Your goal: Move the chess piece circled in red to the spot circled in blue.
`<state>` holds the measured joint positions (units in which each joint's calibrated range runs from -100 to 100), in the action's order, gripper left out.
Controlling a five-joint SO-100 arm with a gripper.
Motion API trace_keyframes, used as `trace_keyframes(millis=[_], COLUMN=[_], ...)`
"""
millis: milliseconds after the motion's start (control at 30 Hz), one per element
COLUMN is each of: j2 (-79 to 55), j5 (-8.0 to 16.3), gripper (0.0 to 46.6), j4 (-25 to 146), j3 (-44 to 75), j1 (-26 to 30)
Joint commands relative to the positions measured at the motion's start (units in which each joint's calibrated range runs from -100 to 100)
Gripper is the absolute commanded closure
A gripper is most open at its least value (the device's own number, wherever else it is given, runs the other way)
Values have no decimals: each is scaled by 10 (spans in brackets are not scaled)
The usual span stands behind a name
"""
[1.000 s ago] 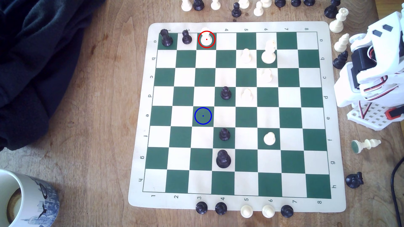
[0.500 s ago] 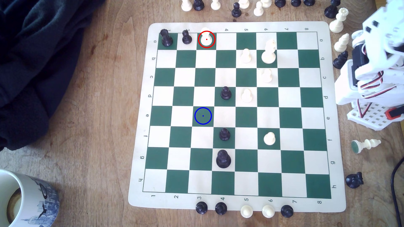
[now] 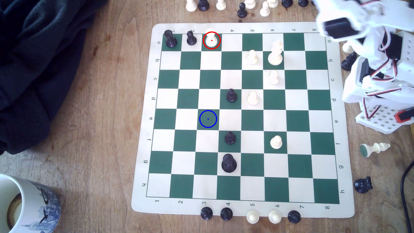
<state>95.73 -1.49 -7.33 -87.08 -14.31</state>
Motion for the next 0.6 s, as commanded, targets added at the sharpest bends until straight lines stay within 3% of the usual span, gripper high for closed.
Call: trace_keyframes(millis=[0,233,300,400,433,567], j2=[-7,-176,-266,-360,-417,-494], j5=[3,48,81,107,107,104], gripper=[464,464,464,464,464,455], j4=[211,420,498,589,646,710], j3=[100,299,401,523,592,668], j1=[-16,-22,-44,-65,-69,-54])
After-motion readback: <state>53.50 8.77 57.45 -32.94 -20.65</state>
